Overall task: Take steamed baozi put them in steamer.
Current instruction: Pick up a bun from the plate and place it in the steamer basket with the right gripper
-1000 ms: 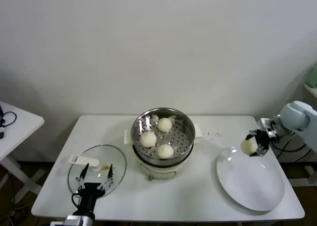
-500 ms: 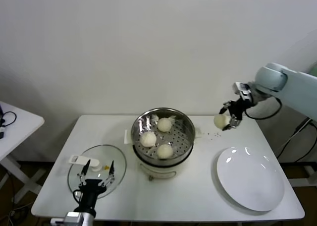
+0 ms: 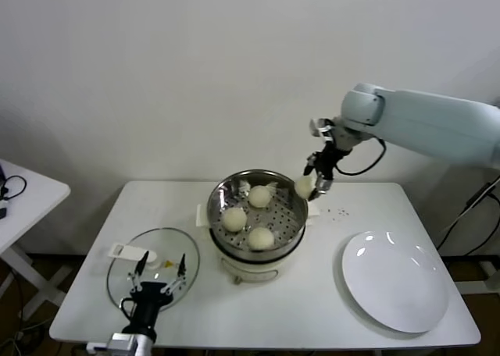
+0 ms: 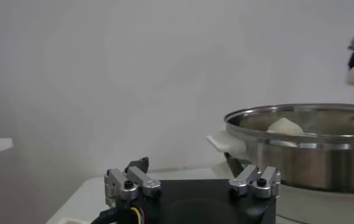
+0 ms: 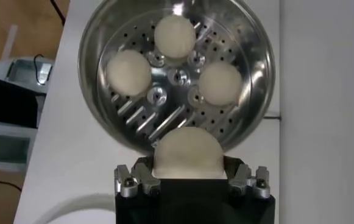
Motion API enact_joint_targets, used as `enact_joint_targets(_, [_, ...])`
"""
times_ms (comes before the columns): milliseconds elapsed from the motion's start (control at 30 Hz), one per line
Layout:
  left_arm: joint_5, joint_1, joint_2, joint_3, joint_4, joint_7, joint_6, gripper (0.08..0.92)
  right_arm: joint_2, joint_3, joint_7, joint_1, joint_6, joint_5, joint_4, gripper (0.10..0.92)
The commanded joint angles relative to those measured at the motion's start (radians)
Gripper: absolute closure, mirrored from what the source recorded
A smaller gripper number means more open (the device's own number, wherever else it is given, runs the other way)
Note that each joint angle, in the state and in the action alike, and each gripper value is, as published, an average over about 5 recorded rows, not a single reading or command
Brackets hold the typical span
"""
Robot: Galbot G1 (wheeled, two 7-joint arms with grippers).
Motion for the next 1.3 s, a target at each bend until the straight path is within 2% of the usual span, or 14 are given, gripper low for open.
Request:
enact_joint_targets(33, [0.004,-0.010,-0.003,0.003,0.008,-0.001,0.001,0.177,0.211,-0.058,0.028,-0.033,-0.032,0.096,-0.065,0.296])
enact_joint_targets(1300, [-0.004,-0.040,-0.003,-0.013,0.041,0.000,0.007,0.177,0.182,-0.023,0.036,-0.189,-0.029,-0.034,-0.130,0.296])
